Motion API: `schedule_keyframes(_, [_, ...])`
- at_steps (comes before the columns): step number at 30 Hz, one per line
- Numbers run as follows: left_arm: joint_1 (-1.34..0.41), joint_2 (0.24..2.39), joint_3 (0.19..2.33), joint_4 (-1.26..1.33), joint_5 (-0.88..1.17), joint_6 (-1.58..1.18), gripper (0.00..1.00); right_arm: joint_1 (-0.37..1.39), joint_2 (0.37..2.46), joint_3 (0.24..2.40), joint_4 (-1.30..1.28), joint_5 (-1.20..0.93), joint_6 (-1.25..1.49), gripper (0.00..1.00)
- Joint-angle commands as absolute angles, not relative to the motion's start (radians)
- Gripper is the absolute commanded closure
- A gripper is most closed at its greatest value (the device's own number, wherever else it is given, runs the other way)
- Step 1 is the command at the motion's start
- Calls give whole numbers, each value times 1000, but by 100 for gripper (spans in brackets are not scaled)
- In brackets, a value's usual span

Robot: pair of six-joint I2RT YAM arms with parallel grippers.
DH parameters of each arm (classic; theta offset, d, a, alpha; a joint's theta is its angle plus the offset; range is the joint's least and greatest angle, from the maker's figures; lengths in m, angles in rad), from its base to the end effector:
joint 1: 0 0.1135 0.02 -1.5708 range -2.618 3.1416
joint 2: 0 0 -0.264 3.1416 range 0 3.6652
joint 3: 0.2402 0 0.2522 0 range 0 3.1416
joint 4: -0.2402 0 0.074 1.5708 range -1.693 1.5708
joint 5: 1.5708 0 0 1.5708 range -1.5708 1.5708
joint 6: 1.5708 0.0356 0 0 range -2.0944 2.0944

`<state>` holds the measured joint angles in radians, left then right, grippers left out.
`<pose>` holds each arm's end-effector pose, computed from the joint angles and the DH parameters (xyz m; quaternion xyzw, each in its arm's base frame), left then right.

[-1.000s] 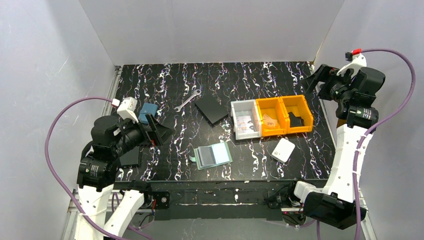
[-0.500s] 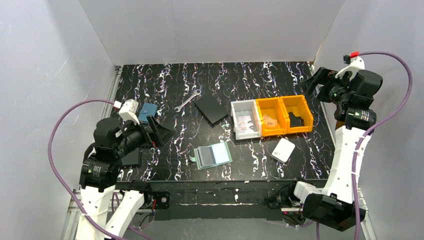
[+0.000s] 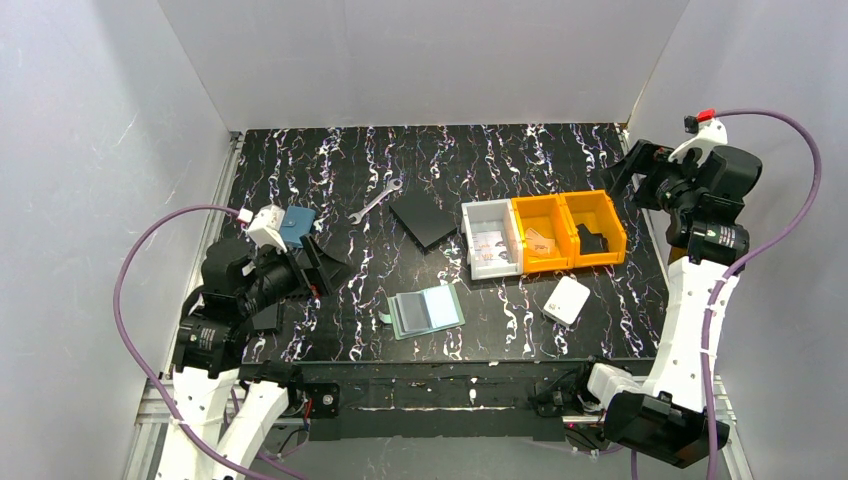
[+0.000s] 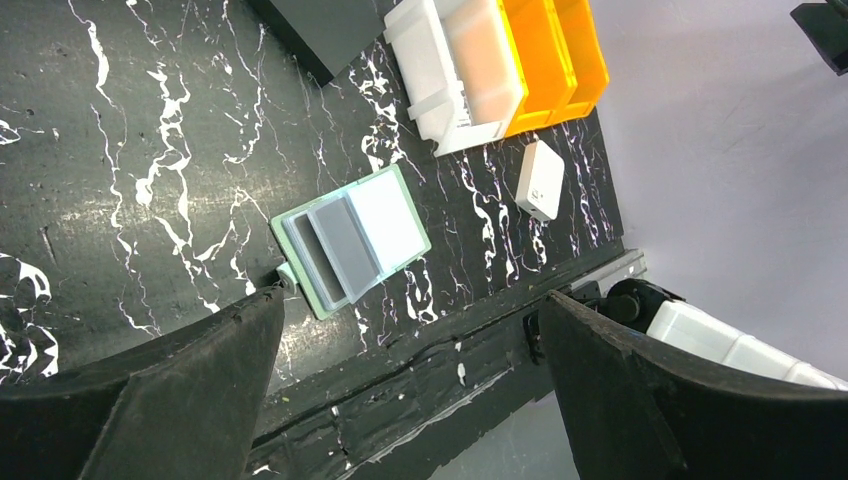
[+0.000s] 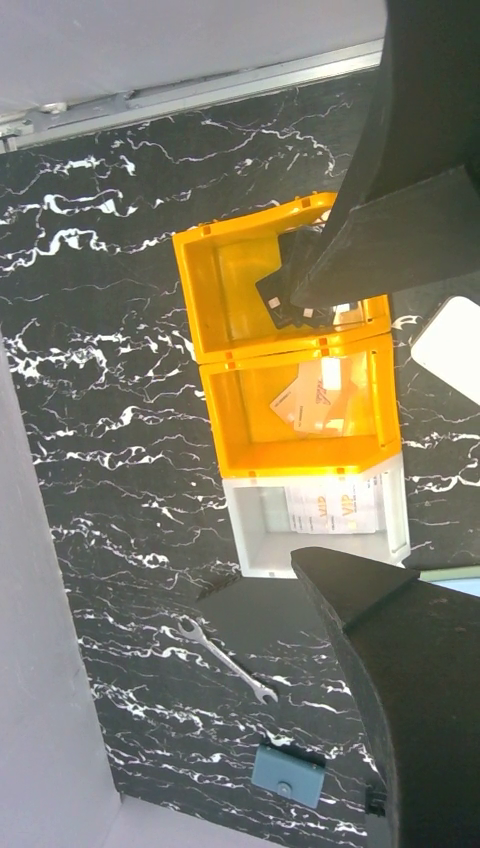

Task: Take the credit cards out of the card holder
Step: Reset both arms

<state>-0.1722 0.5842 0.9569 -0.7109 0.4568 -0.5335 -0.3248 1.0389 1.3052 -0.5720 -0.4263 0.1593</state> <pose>0.1018 -0.0336 0.3690 -0.0141 0.8054 -0.3679 0.4645 0.2019 -0.0525 0.4313 0.0675 0.7953 0.1223 0.5899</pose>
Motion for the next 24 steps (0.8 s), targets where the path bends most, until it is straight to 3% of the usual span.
schedule_keyframes(1, [-167, 574, 929, -686, 480, -535, 2, -324, 1022, 1287, -531, -418, 156, 2])
schedule_keyframes(24, [-167, 555, 871, -672, 494, -543, 2, -324, 1009, 1259, -527, -413, 150, 2])
